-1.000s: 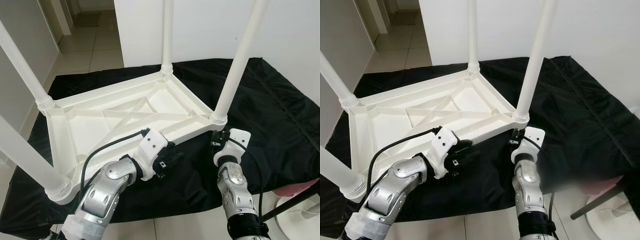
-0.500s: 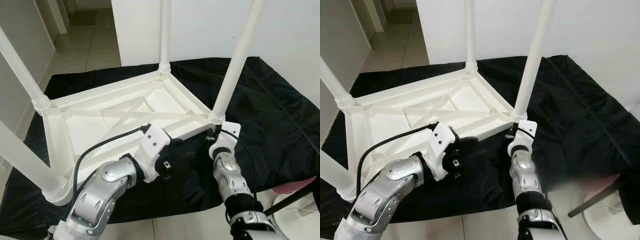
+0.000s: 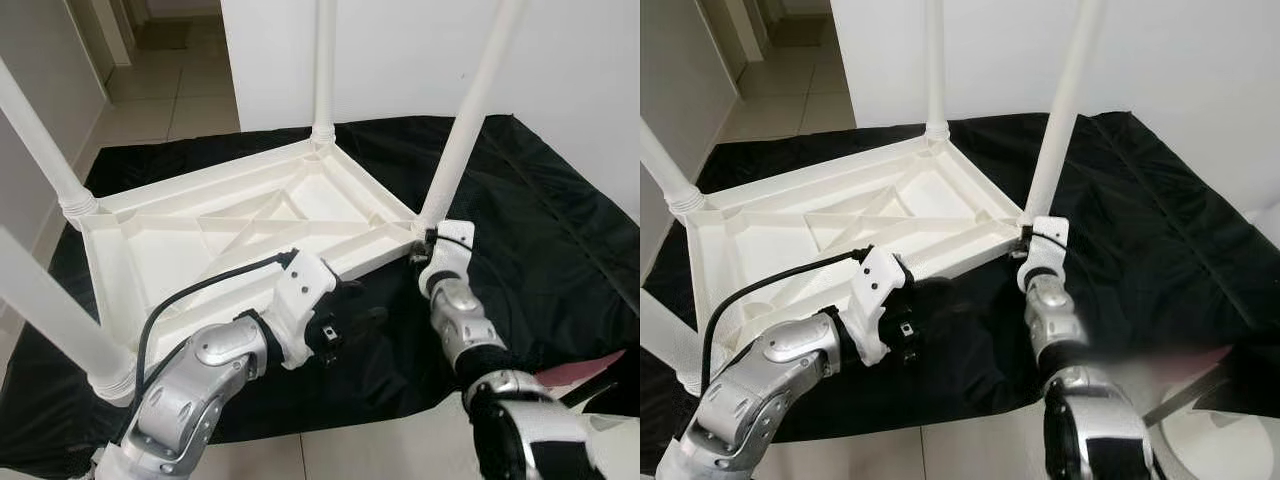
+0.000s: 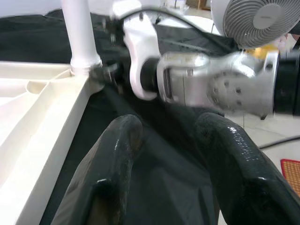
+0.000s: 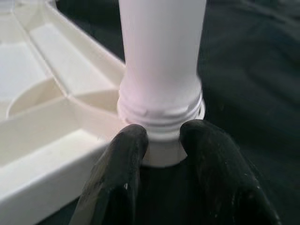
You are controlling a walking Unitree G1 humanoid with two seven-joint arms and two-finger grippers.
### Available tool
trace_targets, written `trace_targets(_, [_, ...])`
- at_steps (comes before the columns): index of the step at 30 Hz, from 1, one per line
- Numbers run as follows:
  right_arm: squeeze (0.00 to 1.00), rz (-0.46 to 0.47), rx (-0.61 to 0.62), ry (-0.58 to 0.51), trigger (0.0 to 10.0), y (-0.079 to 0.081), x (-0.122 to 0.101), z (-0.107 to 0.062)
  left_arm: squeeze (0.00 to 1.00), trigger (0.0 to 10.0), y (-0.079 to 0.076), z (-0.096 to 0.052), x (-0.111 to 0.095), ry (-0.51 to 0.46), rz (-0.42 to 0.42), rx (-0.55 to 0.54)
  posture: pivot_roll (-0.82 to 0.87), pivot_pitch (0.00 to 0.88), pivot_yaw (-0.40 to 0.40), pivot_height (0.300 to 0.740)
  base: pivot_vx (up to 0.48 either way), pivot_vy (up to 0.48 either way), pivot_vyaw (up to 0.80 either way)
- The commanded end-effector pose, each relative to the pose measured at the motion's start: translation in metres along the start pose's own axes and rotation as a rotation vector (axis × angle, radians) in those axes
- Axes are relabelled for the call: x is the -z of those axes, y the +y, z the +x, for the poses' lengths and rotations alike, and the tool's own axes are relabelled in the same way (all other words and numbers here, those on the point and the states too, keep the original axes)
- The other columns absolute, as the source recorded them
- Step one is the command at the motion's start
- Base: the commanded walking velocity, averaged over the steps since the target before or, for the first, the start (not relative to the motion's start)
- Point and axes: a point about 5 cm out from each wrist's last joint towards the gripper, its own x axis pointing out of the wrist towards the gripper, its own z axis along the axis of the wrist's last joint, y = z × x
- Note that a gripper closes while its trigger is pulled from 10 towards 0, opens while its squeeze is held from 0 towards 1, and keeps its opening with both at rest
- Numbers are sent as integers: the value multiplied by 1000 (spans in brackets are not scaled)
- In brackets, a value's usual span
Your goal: Building children table
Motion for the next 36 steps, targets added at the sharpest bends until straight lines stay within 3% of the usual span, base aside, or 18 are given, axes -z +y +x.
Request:
trace_targets(1, [0,2,25,-17,10000,-9,-4,3,0,10000,1,-6,5,19,12,-7,36,13,1,740,0,0,0])
trace_targets(7, [0,-1,47,-25,10000,-17,-6,5,0,10000,2,-12,9,32,7,-35,36,13,1,740,0,0,0])
trace_targets(10, [0,20,64,-56,10000,-25,-6,3,0,10000,0,-29,18,62,-27,-65,47,26,6,740,0,0,0])
trace_targets(15, [0,60,16,-133,10000,-22,-5,-3,0,10000,-1,-54,25,125,-28,-86,59,36,6,740,0,0,0])
trace_targets(19, [0,66,10,-140,10000,-21,-4,-4,0,10000,0,-56,25,135,-23,-92,59,36,6,740,0,0,0])
trace_targets(22, [0,89,-50,-178,10000,-15,-3,-9,0,10000,2,-80,30,222,-30,-84,58,49,9,740,0,0,0])
trace_targets(25, [0,92,-59,-184,10000,-14,-3,-10,0,10000,2,-83,30,236,-31,-83,58,49,9,740,0,0,0])
trace_targets(27, [0,88,-106,-196,10000,-9,-3,-12,0,10000,7,-104,33,336,7,-86,64,50,6,740,0,0,0])
trace_targets(28, [0,88,-106,-196,10000,-9,-3,-12,0,10000,7,-104,33,336,7,-86,64,50,6,740,0,0,0])
trace_targets(30, [0,78,-163,-206,10000,-5,-2,-14,0,10000,12,-122,30,409,19,-98,64,50,6,740,0,0,0])
trace_targets(35, [0,71,-207,-212,10000,-3,-2,-14,0,10000,15,-135,28,442,11,-115,78,49,3,740,0,0,0])
trace_targets(36, [0,66,-221,-214,10000,-2,-4,-13,0,10000,16,-143,26,457,4,-126,78,49,3,740,0,0,0])
